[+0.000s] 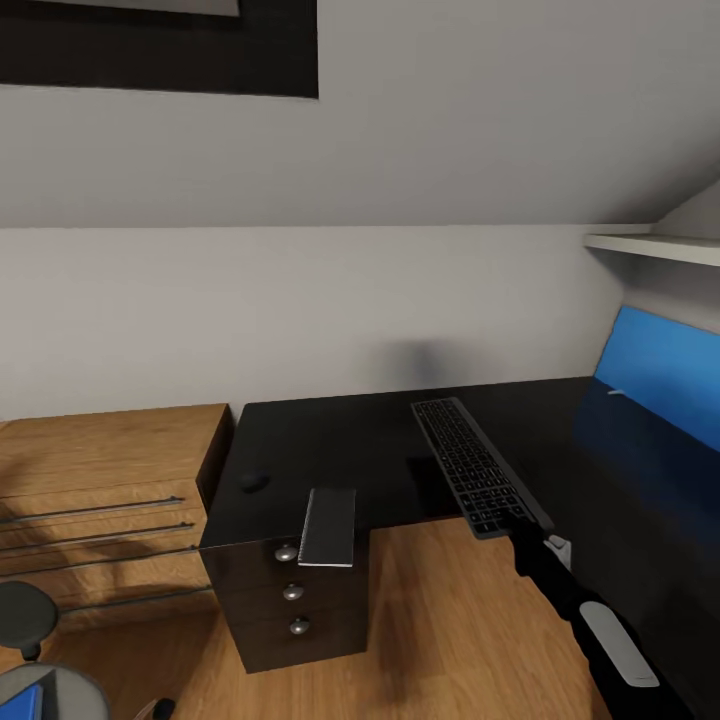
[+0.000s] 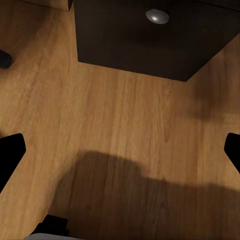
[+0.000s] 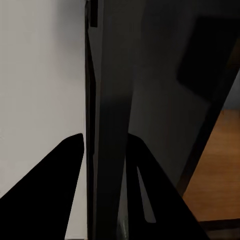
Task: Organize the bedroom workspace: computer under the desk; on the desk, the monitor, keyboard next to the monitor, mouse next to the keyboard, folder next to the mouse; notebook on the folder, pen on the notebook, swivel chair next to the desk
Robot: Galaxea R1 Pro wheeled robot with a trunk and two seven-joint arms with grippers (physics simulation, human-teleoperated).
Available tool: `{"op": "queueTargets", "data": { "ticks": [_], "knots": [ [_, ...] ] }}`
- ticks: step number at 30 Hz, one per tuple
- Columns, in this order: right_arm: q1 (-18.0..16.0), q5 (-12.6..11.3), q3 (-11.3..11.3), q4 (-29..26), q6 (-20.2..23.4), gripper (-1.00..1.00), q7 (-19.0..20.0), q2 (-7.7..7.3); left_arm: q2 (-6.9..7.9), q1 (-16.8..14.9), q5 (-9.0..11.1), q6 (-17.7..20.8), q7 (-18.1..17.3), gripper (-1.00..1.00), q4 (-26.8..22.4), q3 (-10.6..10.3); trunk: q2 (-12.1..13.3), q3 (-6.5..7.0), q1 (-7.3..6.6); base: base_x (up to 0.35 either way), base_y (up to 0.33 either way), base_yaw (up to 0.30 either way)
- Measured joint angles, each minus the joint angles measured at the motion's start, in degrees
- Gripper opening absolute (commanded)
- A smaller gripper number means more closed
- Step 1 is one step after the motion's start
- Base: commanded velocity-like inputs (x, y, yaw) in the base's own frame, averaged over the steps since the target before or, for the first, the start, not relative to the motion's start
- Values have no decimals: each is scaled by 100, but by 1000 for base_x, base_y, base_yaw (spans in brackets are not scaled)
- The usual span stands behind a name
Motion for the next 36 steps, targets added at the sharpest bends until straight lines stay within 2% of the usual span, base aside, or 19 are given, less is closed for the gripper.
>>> {"op": "queueTargets", "data": {
  "ticks": [29, 36],
  "knots": [
    [0, 3, 0, 43, 52, -100, 30, 16, -2, 2, -3, 0, 0, 100, 0, -8, 0, 0, 0, -1, 0, 0],
    [-1, 9, -1, 43, 52, -100, 30, 10, -5, 2, -1, 5, 0, 100, 0, -9, 0, 0, 3, -231, 0, 0]
  ]
}}
